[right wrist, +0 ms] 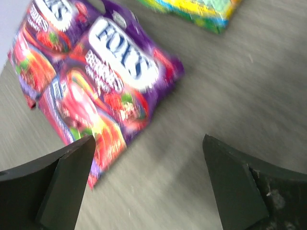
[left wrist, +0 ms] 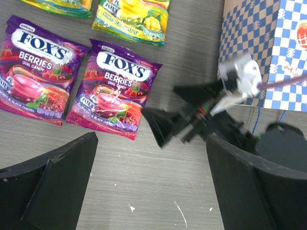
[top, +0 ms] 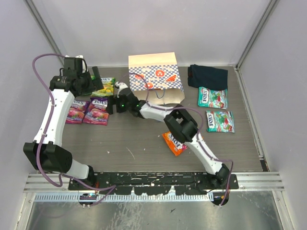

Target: Take the snacks out of the paper bag

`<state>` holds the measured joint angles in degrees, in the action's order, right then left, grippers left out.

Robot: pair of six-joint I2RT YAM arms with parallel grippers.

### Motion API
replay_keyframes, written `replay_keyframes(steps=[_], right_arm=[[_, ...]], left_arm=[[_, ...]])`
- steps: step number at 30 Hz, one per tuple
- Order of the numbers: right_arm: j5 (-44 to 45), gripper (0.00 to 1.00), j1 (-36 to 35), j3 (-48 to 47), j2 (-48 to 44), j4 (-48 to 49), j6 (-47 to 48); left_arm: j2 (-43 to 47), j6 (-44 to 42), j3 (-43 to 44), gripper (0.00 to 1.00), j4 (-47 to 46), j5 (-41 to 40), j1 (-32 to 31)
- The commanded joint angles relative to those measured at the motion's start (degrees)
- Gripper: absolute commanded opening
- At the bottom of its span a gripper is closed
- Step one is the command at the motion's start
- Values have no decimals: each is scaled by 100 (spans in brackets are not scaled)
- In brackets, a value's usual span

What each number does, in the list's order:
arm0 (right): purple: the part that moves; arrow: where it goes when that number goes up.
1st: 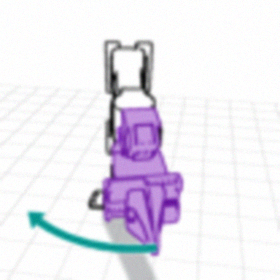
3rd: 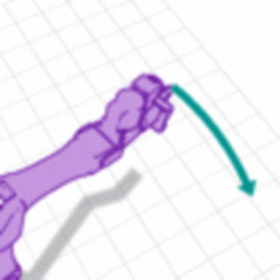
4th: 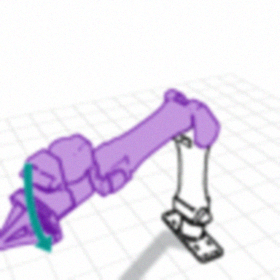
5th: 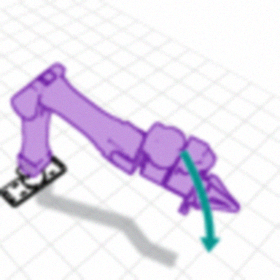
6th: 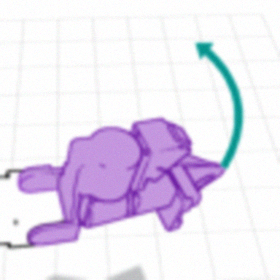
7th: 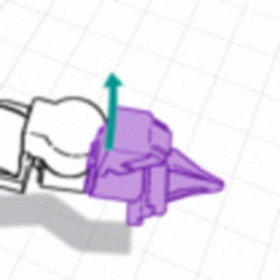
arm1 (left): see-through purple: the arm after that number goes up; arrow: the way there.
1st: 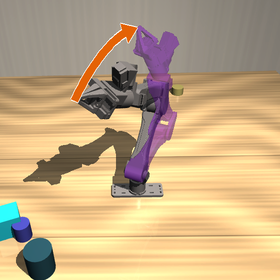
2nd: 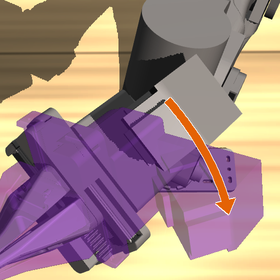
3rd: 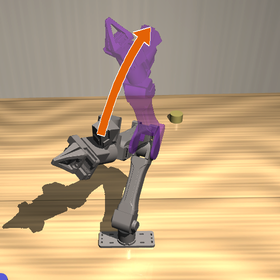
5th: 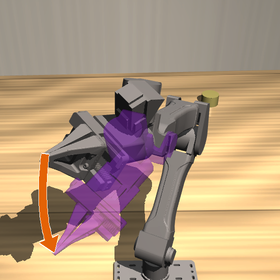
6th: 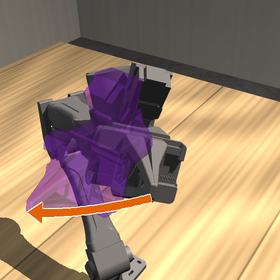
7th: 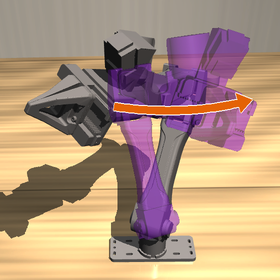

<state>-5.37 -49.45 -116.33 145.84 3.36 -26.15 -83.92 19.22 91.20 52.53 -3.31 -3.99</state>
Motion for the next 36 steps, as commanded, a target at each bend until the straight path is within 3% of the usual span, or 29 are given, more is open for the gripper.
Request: replay_keyframes(steps=[1, 9, 13, 15, 19, 23, 25, 30, 34, 36], right_arm=[[80, 100, 58, 1955, -1785, 1624, -450], [-37, 100, 21, 5500, -3947, 3883, -2076], [-315, 100, -97, 7056, -4732, 4450, -2538], [247, 100, -456, 7744, -5251, 4627, -2298], [1513, 100, -1338, 8008, -6344, 3291, -1228], [3117, 100, -1539, 9178, -7445, 3724, -1908], [3747, 100, -1313, 9787, -7821, 4064, -2310], [2851, 100, 425, 10521, -8218, 4401, -3535], [2798, 99, 961, 10595, -8471, 4394, -3753], [2857, 98, 1061, 10476, -8570, 4196, -3644]], left_arm=[[356, -34, -136, 98, -792, 273, -7], [659, -770, -801, 98, -1788, 1915, -155], [607, -1303, -1045, 98, -2097, 1956, -560], [568, -1594, -1154, 98, -2246, 1859, -781], [463, -1978, -1342, 98, -2534, 1685, -1197], [540, -2452, -1662, 98, -2885, 1916, -1459], [655, -2887, -1924, 98, -3181, 2374, -1564], [875, -4138, -2337, 98, -3573, 3337, -2027], [614, -4900, -2164, 98, -3296, 3467, -2443], [366, -5133, -1953, 98, -3143, 3147, -2709]])
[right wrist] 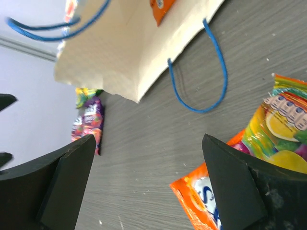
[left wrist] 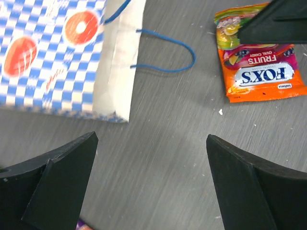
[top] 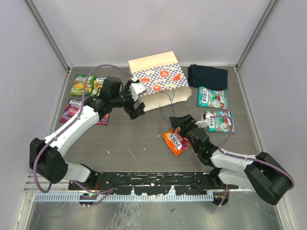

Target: Take the snacks out of the paper bag

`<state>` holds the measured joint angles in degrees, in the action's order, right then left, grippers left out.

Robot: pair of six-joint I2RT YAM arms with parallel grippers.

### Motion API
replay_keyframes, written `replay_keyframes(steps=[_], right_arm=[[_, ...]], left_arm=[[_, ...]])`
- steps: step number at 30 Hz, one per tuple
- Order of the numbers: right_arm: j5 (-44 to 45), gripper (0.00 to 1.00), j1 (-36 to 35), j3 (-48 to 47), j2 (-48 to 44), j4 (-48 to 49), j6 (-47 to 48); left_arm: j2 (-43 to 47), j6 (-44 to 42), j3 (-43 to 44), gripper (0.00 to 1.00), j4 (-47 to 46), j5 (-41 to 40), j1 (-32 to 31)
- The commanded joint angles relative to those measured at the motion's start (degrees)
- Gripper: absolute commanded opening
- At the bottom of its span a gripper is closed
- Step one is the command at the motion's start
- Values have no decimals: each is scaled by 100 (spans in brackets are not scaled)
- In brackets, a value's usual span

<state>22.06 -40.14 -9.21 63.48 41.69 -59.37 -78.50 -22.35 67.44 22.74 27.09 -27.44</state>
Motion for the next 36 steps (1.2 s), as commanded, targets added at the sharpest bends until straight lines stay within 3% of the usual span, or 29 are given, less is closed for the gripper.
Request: replay_keyframes(steps=[1, 7, 15, 16, 18, 19, 20, 21, 28, 36], right_arm=[[95, 98, 214, -275, -360, 287, -288], [-269, 98, 761, -214, -186, 509, -604], [-693, 95, 1216, -146, 213, 904, -1032], [-700, 94, 1232, -147, 235, 879, -1026], [-678, 94, 1239, -166, 287, 810, -1025], [-673, 93, 1235, -190, 333, 780, -1012], [-685, 93, 1239, -238, 410, 771, -998], [-729, 93, 1235, -281, 528, 830, -985], [-658, 83, 964, -787, 1659, 1894, -1377], [45, 75, 710, -1400, 2654, 2847, -1489]], left_arm=[[-294, -1100, 512, 98, -156, -217, -499], [-1205, -1738, 1042, 98, -582, -1070, -1189], [-2289, -1896, 1706, 100, -1850, -778, -1459], [-2397, -1876, 1794, 96, -1965, -656, -1458], [-2606, -1804, 1966, 71, -2096, -486, -1455], [-2669, -1761, 2069, 47, -2090, -458, -1456], [-2733, -1672, 2211, 14, -2023, -444, -1450], [-2779, -1474, 2357, 1, -2008, -515, -1445], [-2841, 169, 3123, 0, -2092, -1582, -1410], [-2713, 670, 3052, 0, -2206, -2203, -1418]])
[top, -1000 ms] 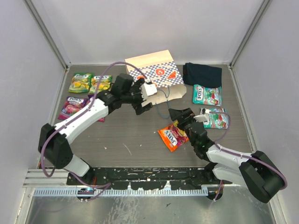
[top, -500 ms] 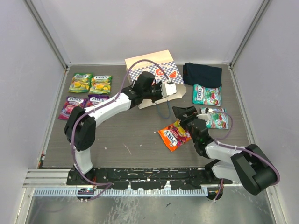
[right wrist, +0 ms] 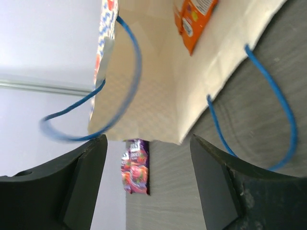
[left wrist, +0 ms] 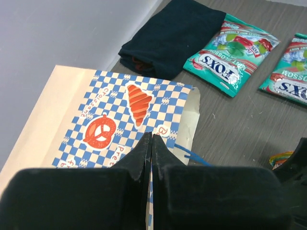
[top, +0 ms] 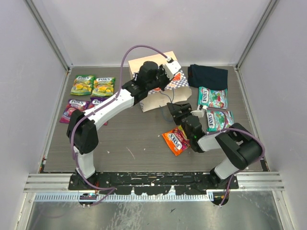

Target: Take the snacks out of the paper bag

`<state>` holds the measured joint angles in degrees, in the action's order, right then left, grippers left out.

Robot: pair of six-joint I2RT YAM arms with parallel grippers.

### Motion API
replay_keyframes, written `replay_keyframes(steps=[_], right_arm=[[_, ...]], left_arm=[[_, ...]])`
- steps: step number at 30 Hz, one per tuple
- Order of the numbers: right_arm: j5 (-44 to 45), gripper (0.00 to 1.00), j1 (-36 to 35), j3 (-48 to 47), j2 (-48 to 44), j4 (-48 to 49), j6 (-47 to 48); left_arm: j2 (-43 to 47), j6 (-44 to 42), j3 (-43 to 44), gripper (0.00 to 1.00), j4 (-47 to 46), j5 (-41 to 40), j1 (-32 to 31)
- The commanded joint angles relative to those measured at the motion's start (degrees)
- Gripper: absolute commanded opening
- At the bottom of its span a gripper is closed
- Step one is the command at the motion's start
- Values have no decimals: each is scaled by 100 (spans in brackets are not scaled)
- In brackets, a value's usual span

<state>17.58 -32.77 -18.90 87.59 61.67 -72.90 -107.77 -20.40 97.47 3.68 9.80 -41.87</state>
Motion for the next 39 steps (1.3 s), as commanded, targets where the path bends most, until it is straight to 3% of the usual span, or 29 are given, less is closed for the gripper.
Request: replay_keyframes(steps=[1, 14, 24, 25, 26, 27, 28, 30, 34, 39], right_arm=[[524, 75, -33, -556, 454, 933, -139], [413, 65, 39, -2659, 3068, 1342, -562], [799, 66, 329, -4041, 4159, 291, -1468], [820, 66, 345, -4194, 4240, 105, -1554], [829, 66, 357, -4336, 4315, -97, -1635], [852, 67, 367, -4496, 4376, -315, -1687], [874, 67, 375, -4633, 4416, -635, -1739], [921, 67, 393, -4855, 4464, -1095, -1813], [1004, 68, 435, -5321, 4519, -2095, -1905], [1022, 68, 469, -6395, 4846, -3503, -1900]], left_arm=[[223, 535, 37, 0, -286, -501, 26], [209, 1186, 270, 0, 15, -1008, 15], [229, 1129, 410, 0, 499, -797, -21], [248, 1031, 495, 3, 690, -720, -21], [283, 887, 541, 15, 915, -610, -19], [336, 692, 552, 33, 1137, -512, -17], [437, 458, 542, 60, 1463, -421, -11], [621, 92, 380, 78, 1770, -312, 2], [1086, -528, -147, 91, 2103, -63, 109], [1497, -1322, -580, 94, 2635, 765, 163]])
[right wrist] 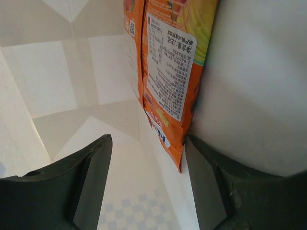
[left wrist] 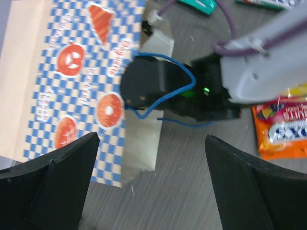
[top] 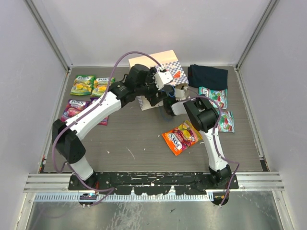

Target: Take the snacks out of the paper bag

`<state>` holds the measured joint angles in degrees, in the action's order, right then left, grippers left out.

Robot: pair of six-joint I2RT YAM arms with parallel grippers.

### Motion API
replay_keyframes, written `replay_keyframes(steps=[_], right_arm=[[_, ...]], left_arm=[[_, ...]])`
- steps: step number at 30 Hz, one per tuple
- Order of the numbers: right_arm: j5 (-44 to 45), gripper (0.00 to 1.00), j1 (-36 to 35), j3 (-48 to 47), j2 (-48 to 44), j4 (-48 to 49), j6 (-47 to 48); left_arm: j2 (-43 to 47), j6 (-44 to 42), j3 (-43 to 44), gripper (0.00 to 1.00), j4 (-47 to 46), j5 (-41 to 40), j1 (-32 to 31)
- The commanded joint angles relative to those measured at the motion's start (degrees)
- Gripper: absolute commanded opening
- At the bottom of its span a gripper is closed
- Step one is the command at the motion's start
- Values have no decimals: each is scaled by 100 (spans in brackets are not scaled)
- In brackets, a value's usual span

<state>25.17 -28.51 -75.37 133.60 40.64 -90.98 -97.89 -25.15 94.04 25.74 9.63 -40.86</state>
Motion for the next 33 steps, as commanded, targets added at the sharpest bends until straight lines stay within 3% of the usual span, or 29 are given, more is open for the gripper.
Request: replay_keyframes(steps=[1, 6, 11, 17, 20, 24, 27, 29, 32, 33], right_arm=[[272, 68, 41, -978, 331, -1608, -80], [461, 66, 77, -1956, 795, -2546, -160], [450, 67, 204, -3143, 1375, -3425, -131], [388, 67, 353, -4290, 1866, -3933, 87], [287, 67, 395, -4630, 2050, -4075, 121], [206, 67, 430, -4989, 2309, -4117, 91], [118, 57, 473, -5120, 2448, -4027, 70], [4, 44, 508, -5031, 2469, -3814, 73], [-346, 4, 564, -4509, 2292, -3027, 188], [-377, 1, 571, -4243, 2134, -2855, 197]], left_arm=[[557, -941, -328, 95, 391, 861, 69], [76, -1189, 182, 95, 662, 822, 63], [-846, -1363, 862, 96, 286, 406, 63], [-2044, -1379, 2104, 92, -235, -732, 62], [-2404, -1391, 2669, 78, -148, -1033, 41], [-2477, -1380, 2793, 47, -305, -1083, 35], [-2366, -1330, 2718, 4, -367, -1065, 36], [-2230, -1259, 2557, 0, -529, -1084, 41], [-2015, -1215, 2212, 0, -833, -1110, 39], [-1988, -1212, 2154, 0, -878, -1132, 35]])
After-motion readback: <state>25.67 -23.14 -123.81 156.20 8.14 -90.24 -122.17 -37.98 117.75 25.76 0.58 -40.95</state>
